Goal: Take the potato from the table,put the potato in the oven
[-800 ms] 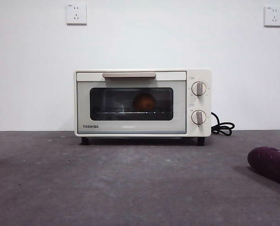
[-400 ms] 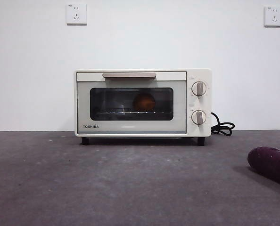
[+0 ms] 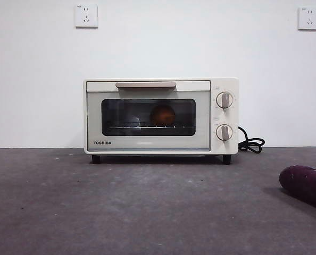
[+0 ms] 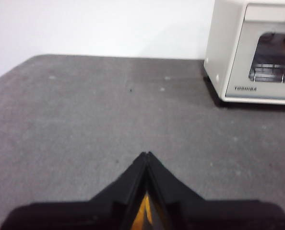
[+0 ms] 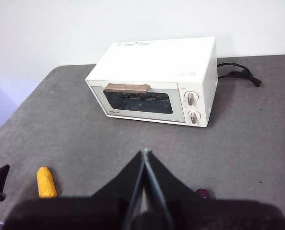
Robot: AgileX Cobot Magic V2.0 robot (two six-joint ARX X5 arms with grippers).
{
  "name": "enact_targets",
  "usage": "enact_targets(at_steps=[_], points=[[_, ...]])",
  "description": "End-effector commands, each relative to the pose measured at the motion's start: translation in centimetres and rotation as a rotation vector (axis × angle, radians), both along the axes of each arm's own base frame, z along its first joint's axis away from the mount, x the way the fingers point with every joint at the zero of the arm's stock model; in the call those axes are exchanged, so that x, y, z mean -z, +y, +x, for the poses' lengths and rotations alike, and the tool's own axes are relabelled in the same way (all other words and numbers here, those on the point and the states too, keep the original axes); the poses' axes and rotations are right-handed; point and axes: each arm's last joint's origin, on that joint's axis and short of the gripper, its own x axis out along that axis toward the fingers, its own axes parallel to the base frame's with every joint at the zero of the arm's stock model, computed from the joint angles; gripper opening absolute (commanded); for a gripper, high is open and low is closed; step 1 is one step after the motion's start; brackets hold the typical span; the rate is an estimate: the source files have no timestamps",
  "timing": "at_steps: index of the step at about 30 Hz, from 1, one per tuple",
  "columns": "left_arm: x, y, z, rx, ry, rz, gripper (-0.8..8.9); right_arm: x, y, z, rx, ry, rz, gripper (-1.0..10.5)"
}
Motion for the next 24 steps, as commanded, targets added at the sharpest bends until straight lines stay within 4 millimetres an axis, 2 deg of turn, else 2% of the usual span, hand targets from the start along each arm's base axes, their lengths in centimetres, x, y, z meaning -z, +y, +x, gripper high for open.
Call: enact_targets(at_steps=[1, 24], points=[[0.66, -0.02, 0.08, 0.009, 0.027, 0.031, -0.04, 0.27, 0.05, 0.04, 0.002, 0.018, -0.018, 0.0], [0.66, -0.62, 0.11, 0.040, 0.024, 0.065, -0.04, 0.28, 0.05, 0.04, 0.002, 0.018, -0.019, 0.0]])
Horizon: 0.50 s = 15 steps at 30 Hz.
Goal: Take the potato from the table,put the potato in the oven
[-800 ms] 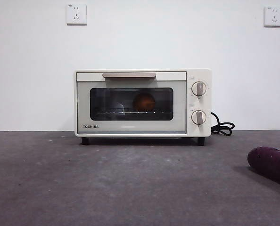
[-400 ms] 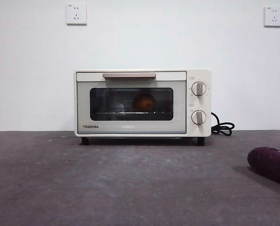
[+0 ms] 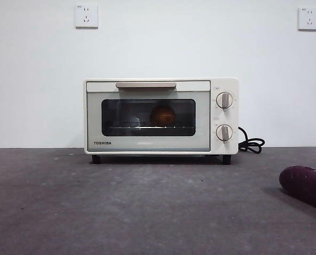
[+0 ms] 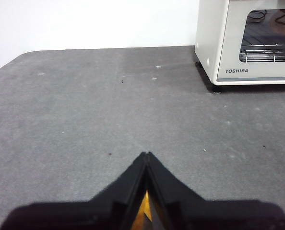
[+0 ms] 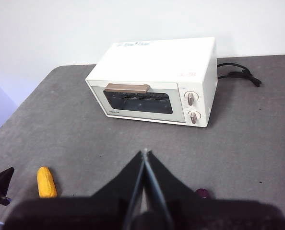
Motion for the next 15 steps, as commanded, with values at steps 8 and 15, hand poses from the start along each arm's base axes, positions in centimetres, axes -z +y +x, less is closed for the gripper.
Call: enact_targets(at_steps=[8, 15], points=[[0.16, -0.03, 0.07, 0.010, -0.011, 0.009, -0.04, 0.28, 0.05, 0.04, 0.001, 0.018, -0.019, 0.0], [0.25, -0.03, 0.12, 0.008, -0.001, 0.009, -0.04, 0.27, 0.05, 0.04, 0.001, 0.018, -0.018, 0.0]])
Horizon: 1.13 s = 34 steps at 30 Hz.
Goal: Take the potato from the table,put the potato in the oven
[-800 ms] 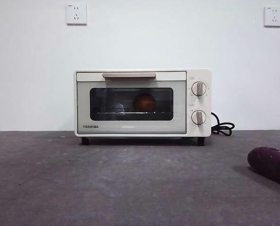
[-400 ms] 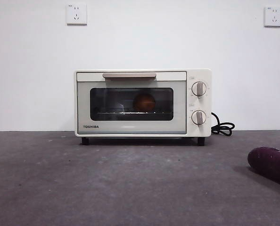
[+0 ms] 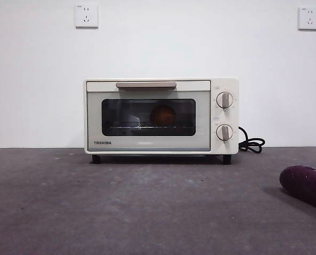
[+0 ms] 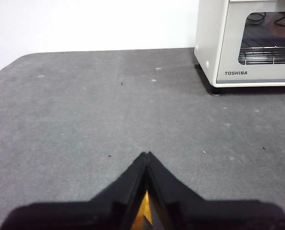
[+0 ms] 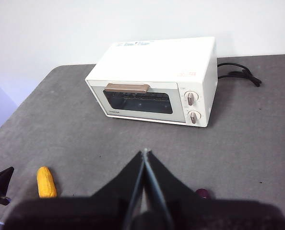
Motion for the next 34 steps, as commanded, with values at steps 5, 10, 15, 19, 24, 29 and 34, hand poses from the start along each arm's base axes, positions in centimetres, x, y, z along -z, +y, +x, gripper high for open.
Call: enact_targets(at_steps=[5, 10, 15, 19, 24, 29, 34], points=[[0.4, 0.0, 0.1, 0.004, 0.012, 0.010, -0.04, 0.3, 0.1, 0.0, 0.002, 0.018, -0.019, 0.0], [0.4, 0.0, 0.1, 0.004, 0.012, 0.010, -0.04, 0.3, 0.1, 0.0, 0.002, 0.018, -0.019, 0.0], [0.4, 0.0, 0.1, 0.004, 0.013, 0.010, -0.04, 0.3, -0.1, 0.0, 0.035, 0.002, -0.036, 0.0], [0.4, 0.0, 0.1, 0.004, 0.013, 0.010, -0.04, 0.2, -1.9, -1.2, 0.128, -0.053, -0.062, 0.0], [0.4, 0.0, 0.1, 0.004, 0.013, 0.010, -0.04, 0.5, -4.0, -4.0, 0.288, -0.132, -0.127, 0.0], [0.4, 0.0, 0.1, 0.004, 0.013, 0.010, -0.04, 1.1, -4.9, -6.7, 0.366, -0.279, -0.359, 0.0], [0.4, 0.0, 0.2, 0.004, 0.020, 0.010, -0.04, 2.5, -4.1, -6.9, 0.348, -0.490, -0.353, 0.0]])
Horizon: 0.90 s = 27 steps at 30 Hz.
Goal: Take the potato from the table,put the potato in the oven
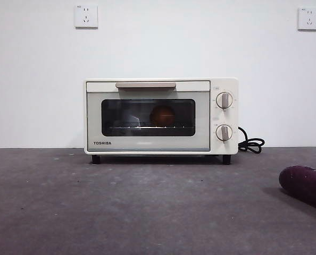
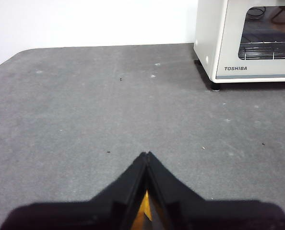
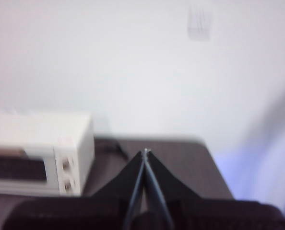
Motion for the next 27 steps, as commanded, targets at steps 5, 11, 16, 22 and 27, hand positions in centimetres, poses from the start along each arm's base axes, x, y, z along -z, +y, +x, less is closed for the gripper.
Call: enact_targets(at_steps=[5, 11, 16, 22, 27], points=[[0.4, 0.0, 0.1, 0.004, 0.012, 0.010, -0.04, 5.4, 2.2, 4.3, -0.124, -0.060, -0.115, 0.0], [0.4, 0.0, 0.1, 0.004, 0.016, 0.010, -0.04, 13.6, 3.6, 10.4, -0.400, -0.074, -0.112, 0.0], [0.4, 0.0, 0.2, 0.004, 0.023, 0.010, -0.04, 20.5, 2.9, 12.6, -0.287, -0.065, -0.091, 0.0], [0.5, 0.0, 0.2, 0.004, 0.029, 0.010, -0.04, 26.2, 2.0, 13.4, -0.023, -0.101, -0.028, 0.0], [0.5, 0.0, 0.2, 0.004, 0.029, 0.010, -0.04, 29.0, 2.0, 13.6, -0.008, -0.080, 0.046, 0.0]])
